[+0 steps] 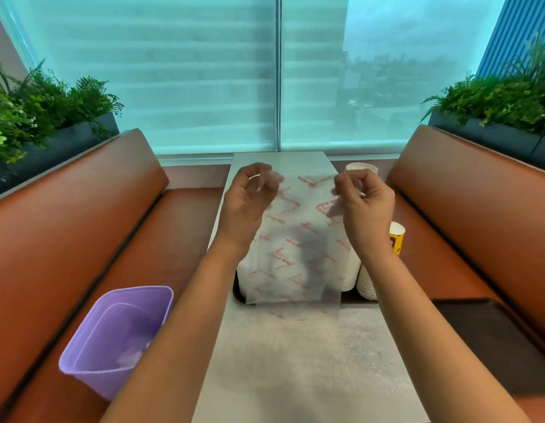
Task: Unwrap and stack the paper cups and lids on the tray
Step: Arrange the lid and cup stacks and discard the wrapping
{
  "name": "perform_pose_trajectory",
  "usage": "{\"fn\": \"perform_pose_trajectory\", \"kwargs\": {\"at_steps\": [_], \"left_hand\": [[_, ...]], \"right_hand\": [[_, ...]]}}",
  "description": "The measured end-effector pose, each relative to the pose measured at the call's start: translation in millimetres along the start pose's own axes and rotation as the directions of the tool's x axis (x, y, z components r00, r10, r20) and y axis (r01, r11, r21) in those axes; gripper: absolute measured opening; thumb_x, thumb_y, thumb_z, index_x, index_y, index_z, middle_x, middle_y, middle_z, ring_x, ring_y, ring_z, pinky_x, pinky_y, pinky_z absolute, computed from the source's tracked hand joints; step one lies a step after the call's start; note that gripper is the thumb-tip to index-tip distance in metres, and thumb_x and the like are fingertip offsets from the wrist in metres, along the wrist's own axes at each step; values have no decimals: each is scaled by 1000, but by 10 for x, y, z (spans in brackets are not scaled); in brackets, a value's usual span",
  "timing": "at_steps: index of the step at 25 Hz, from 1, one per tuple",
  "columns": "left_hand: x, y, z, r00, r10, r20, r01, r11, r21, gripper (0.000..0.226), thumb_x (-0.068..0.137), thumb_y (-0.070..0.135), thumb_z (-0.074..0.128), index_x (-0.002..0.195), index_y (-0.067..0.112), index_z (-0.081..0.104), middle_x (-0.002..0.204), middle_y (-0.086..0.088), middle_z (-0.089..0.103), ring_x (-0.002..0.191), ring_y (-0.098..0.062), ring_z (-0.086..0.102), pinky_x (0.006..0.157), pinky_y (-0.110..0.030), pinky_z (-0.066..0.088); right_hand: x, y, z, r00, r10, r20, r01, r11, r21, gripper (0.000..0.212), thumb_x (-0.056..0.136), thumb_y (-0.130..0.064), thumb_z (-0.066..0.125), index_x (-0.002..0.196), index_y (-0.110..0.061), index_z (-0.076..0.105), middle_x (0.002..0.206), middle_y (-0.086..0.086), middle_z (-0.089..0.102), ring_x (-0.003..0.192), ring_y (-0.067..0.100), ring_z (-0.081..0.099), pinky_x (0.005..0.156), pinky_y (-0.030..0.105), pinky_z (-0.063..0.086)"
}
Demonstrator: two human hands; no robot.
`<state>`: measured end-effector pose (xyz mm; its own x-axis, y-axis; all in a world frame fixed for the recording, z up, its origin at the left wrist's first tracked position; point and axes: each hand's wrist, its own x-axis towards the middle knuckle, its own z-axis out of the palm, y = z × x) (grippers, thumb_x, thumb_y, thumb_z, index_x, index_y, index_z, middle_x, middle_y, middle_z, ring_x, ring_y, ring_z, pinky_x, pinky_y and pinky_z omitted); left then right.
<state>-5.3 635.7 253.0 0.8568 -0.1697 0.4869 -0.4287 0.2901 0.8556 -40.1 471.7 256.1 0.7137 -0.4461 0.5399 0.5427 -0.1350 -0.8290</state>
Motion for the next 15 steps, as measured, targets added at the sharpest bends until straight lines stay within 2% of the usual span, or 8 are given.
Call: {"fn": "perform_pose_trajectory", "kwargs": {"at_steps": [2, 3, 5, 6, 8, 10, 12, 15], "left_hand": [[-75, -121, -119, 947, -148, 284, 119, 986, 119, 47, 71, 33, 67, 114, 30, 50, 104, 12, 67, 96, -7, 64, 75, -18, 49], [-142, -212, -165, 919, -231, 320, 173, 965, 199, 46, 72, 30, 69, 115, 30, 52, 104, 11, 68, 92, -8, 66, 74, -21, 50], [-249, -367, -215, 926, -321, 199, 272, 933, 236, 25, 84, 12, 63, 105, 24, 59, 87, 12, 72, 71, -8, 68, 63, -24, 52], [-279, -401, -207, 929, -344, 133, 315, 928, 199, 20, 89, 8, 58, 102, 23, 60, 81, 13, 72, 64, -8, 67, 57, -22, 52], [-299, -432, -190, 925, -372, 72, 363, 925, 117, 17, 93, 9, 53, 101, 22, 60, 78, 14, 71, 61, -8, 67, 51, -20, 51], [-297, -436, -165, 915, -395, 78, 389, 918, 82, 16, 93, 10, 53, 102, 22, 60, 78, 14, 71, 60, -8, 67, 49, -20, 51], [-315, -470, -122, 909, -408, 81, 403, 912, 79, 15, 92, 11, 53, 100, 21, 60, 78, 14, 71, 59, -9, 67, 47, -20, 50], [-368, -537, -82, 896, -441, 53, 437, 897, 71, 14, 94, 12, 53, 97, 23, 61, 78, 12, 71, 59, -9, 66, 47, -19, 50]], "right_hand": [[38, -33, -23, 996, 68, -60, -64, 996, 69, 18, 93, -7, 57, 76, -15, 56, 63, -1, 56, 38, 6, 51, 35, 23, 46], [48, -42, -45, 990, 105, -91, -96, 990, 104, 17, 94, -9, 56, 78, -15, 55, 65, -1, 55, 39, 6, 52, 35, 24, 46], [72, 0, -131, 977, 204, -64, -186, 957, 221, 5, 96, -18, 53, 92, -18, 55, 77, -1, 59, 51, 7, 58, 45, 26, 52], [66, 42, -183, 962, 272, 22, -267, 923, 278, 8, 95, -25, 54, 103, -22, 52, 87, -2, 61, 62, 9, 61, 56, 28, 55], [-16, 186, -283, 885, 397, 244, -446, 872, 200, 41, 85, -38, 64, 120, -28, 46, 107, -5, 62, 81, 12, 65, 70, 31, 55], [-189, 317, -300, 798, 482, 363, -544, 835, 86, 46, 82, -29, 66, 124, -22, 49, 112, -2, 64, 86, 11, 69, 69, 27, 56], [-320, 410, -270, 782, 516, 350, -576, 813, 88, 33, 89, -9, 58, 122, -11, 53, 104, 3, 68, 83, 11, 70, 65, 25, 57], [-418, 443, -259, 785, 540, 302, -579, 814, 51, 26, 93, -2, 52, 118, -9, 54, 94, 1, 66, 68, 5, 69, 50, 20, 52]]}}
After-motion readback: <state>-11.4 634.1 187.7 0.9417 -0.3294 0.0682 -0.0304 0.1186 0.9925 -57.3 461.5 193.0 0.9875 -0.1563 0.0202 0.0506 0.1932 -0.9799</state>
